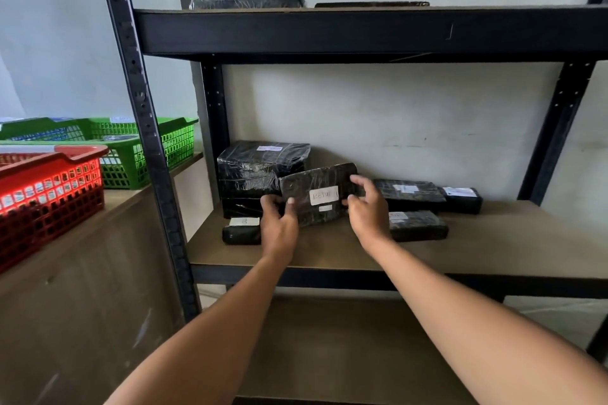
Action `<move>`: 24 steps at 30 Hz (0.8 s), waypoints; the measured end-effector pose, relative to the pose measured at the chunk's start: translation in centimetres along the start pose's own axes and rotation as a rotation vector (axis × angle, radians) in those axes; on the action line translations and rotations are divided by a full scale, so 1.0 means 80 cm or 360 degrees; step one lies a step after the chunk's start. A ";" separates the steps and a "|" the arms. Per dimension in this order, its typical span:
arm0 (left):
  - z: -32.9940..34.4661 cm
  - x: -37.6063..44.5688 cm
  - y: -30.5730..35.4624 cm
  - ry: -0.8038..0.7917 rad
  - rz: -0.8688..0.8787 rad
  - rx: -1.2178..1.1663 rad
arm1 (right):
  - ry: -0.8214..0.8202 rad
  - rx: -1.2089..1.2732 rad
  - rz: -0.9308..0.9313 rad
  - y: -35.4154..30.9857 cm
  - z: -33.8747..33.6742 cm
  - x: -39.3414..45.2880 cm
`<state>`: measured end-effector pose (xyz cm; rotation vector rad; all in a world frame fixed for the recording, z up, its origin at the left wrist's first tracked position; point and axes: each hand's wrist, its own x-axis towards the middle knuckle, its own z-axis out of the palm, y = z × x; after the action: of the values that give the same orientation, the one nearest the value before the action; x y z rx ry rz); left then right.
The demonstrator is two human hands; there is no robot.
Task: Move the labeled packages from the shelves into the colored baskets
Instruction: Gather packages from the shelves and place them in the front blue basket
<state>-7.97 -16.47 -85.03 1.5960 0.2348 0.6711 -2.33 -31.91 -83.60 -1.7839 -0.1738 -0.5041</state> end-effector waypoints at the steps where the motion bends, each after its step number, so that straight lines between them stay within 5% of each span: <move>1: 0.001 0.001 0.000 0.0000 -0.0014 -0.0043 | 0.0040 -0.0011 -0.0036 -0.001 -0.003 0.001; 16: 0.011 0.022 -0.024 0.0059 -0.0283 -0.0257 | -0.0015 0.0034 -0.0243 0.041 -0.041 0.002; 24: 0.009 0.023 -0.027 0.0044 -0.0322 -0.0286 | 0.0479 -0.0595 -0.0129 0.051 -0.128 0.056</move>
<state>-5.62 -15.76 -86.57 1.3709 0.3425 0.5420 0.67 -43.46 -83.38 -2.0401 0.0635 -0.9019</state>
